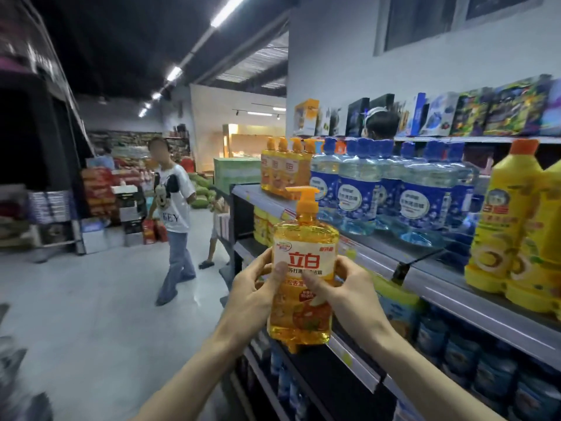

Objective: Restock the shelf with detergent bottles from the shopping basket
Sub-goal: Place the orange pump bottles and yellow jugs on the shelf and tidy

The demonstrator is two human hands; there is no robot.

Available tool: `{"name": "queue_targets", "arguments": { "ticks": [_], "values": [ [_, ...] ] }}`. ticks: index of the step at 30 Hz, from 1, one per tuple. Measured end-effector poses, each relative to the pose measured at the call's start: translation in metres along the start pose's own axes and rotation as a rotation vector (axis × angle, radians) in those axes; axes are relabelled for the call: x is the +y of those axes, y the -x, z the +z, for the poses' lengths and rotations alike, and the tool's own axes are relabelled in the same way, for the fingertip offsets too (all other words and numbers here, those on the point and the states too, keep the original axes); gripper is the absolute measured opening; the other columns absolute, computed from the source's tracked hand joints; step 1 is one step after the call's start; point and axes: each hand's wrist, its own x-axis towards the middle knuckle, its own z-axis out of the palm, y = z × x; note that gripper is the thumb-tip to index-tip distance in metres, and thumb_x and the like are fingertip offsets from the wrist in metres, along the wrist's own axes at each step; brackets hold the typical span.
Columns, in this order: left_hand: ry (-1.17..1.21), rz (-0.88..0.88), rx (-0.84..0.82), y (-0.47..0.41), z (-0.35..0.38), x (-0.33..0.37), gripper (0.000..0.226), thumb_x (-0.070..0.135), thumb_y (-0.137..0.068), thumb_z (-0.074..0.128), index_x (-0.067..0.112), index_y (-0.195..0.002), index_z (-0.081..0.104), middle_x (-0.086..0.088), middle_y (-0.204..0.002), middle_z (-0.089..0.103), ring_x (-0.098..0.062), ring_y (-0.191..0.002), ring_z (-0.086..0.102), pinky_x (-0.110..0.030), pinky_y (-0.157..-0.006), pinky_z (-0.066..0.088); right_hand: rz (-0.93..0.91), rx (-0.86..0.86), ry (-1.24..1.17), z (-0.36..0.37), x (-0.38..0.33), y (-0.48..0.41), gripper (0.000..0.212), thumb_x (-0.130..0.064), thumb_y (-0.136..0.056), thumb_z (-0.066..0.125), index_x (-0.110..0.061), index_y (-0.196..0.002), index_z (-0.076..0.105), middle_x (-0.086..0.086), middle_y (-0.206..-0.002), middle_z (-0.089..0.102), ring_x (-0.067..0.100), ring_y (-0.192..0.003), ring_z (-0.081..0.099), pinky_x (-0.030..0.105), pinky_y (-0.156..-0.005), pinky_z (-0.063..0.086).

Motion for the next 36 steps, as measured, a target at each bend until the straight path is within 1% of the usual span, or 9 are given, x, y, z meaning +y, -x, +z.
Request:
{"name": "queue_targets", "arguments": {
  "ticks": [6,10,16,20,23,28,29,32,36],
  "values": [
    [0.006,0.007,-0.033,-0.072,-0.077,-0.013,0.047,0.048,-0.093,0.061,0.037,-0.139,0.057,0.007,-0.121,0.078,-0.012,-0.108,0.077,-0.029,-0.081,0.063,-0.018,0.005,0.020,0.070,0.004,-0.077,0.049,-0.048,-0.079,0.087,-0.025,-0.118,0.068,-0.010,-0.106,0.080,0.007,-0.096,0.078,0.040,-0.088,0.065],
    [0.017,0.019,-0.076,-0.129,-0.121,-0.026,0.039,0.044,-0.097,0.059,0.037,-0.135,0.060,0.007,-0.120,0.078,-0.013,-0.108,0.076,-0.029,-0.081,0.063,-0.027,0.030,0.027,0.110,0.005,-0.130,0.059,-0.054,-0.072,0.086,-0.025,-0.120,0.067,-0.009,-0.108,0.080,0.010,-0.098,0.078,0.044,-0.090,0.065],
    [0.031,0.006,-0.116,-0.209,-0.166,-0.052,0.044,0.042,-0.104,0.055,0.029,-0.146,0.058,0.002,-0.124,0.077,-0.017,-0.115,0.075,-0.044,-0.098,0.061,-0.032,0.075,0.013,0.156,0.017,-0.204,0.057,-0.054,-0.070,0.084,-0.026,-0.117,0.067,-0.007,-0.109,0.080,0.015,-0.100,0.078,0.049,-0.092,0.064],
    [0.054,0.029,-0.115,-0.262,-0.182,-0.073,0.033,0.040,-0.104,0.055,0.037,-0.135,0.062,0.004,-0.122,0.078,-0.014,-0.113,0.075,-0.034,-0.089,0.063,-0.045,0.125,0.022,0.176,0.033,-0.256,0.061,-0.054,-0.070,0.086,-0.028,-0.121,0.066,-0.011,-0.109,0.080,0.011,-0.100,0.078,0.045,-0.091,0.064],
    [0.058,0.057,-0.115,-0.306,-0.190,-0.084,0.036,0.041,-0.101,0.055,0.036,-0.136,0.062,0.007,-0.118,0.079,-0.010,-0.109,0.076,-0.026,-0.081,0.063,-0.077,0.165,0.023,0.183,0.046,-0.300,0.063,-0.056,-0.067,0.086,-0.032,-0.121,0.064,-0.014,-0.109,0.079,0.009,-0.101,0.077,0.039,-0.088,0.065],
    [0.076,0.053,-0.113,-0.382,-0.193,-0.098,0.046,0.048,-0.096,0.057,0.037,-0.140,0.061,0.007,-0.122,0.078,-0.018,-0.114,0.075,-0.045,-0.093,0.063,-0.116,0.205,0.016,0.187,0.063,-0.374,0.062,-0.043,-0.078,0.089,-0.026,-0.130,0.061,-0.013,-0.112,0.077,0.004,-0.102,0.075,0.033,-0.086,0.066],
    [0.080,0.059,-0.116,-0.398,-0.193,-0.100,0.045,0.048,-0.095,0.057,0.038,-0.139,0.061,0.007,-0.121,0.078,-0.018,-0.114,0.075,-0.043,-0.092,0.063,-0.124,0.215,0.019,0.187,0.066,-0.389,0.060,-0.042,-0.079,0.089,-0.026,-0.130,0.061,-0.013,-0.112,0.077,0.003,-0.102,0.075,0.032,-0.086,0.065],
    [0.081,0.106,-0.121,-0.446,-0.193,-0.109,0.041,0.047,-0.096,0.055,0.039,-0.136,0.061,0.011,-0.119,0.078,-0.008,-0.111,0.074,-0.026,-0.082,0.063,-0.156,0.252,0.035,0.188,0.075,-0.433,0.060,-0.044,-0.080,0.090,-0.026,-0.130,0.062,-0.012,-0.112,0.077,0.005,-0.102,0.075,0.036,-0.085,0.066],
    [0.117,0.128,-0.106,-0.503,-0.193,-0.125,0.038,0.040,-0.105,0.051,0.034,-0.141,0.060,0.012,-0.120,0.078,-0.003,-0.113,0.072,-0.019,-0.080,0.061,-0.195,0.308,0.057,0.194,0.082,-0.483,0.054,-0.036,-0.081,0.091,-0.027,-0.127,0.063,-0.012,-0.109,0.077,0.005,-0.098,0.076,0.035,-0.082,0.067]
  ]
}}
